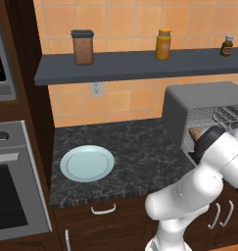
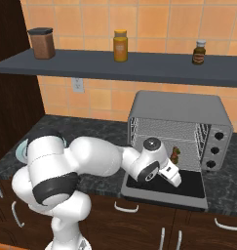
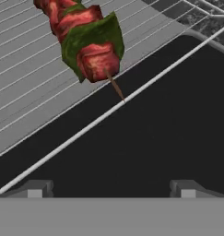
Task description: Pick up the kebab skewer and baguette bread, and place them inside the toaster oven. Close the toaster oven door and start by setting the timer.
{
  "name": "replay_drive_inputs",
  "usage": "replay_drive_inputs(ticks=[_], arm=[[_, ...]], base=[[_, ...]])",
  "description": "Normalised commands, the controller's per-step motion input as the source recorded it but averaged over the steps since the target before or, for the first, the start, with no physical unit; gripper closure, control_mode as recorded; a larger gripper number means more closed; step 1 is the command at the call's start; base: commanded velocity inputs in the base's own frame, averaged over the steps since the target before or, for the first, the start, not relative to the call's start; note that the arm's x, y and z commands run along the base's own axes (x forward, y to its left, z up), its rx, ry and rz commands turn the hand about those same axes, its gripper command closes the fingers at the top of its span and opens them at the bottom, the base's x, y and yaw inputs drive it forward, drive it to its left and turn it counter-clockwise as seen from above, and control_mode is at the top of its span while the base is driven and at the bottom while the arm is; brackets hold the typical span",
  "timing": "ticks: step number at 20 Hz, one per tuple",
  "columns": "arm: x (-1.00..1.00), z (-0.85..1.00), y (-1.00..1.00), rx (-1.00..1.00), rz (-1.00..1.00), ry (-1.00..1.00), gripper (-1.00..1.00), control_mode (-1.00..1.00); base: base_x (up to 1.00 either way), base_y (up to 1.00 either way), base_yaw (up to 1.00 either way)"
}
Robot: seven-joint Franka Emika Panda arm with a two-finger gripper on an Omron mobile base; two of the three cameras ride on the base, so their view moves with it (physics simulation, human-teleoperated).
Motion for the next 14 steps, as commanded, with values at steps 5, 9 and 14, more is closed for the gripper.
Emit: replay_drive_inputs(ticks=[5, 9, 14], arm=[[0.34, -0.07, 0.0, 0.07, -0.12, -0.03, -1.0, -1.0], [0.24, -0.11, 0.0, 0.09, -0.09, -0.03, -1.0, -1.0], [0.14, -0.12, 0.0, 0.09, -0.06, -0.06, -1.0, -1.0]], base=[[0.0, 0.0, 0.0], [0.0, 0.0, 0.0], [0.0, 0.0, 0.0]])
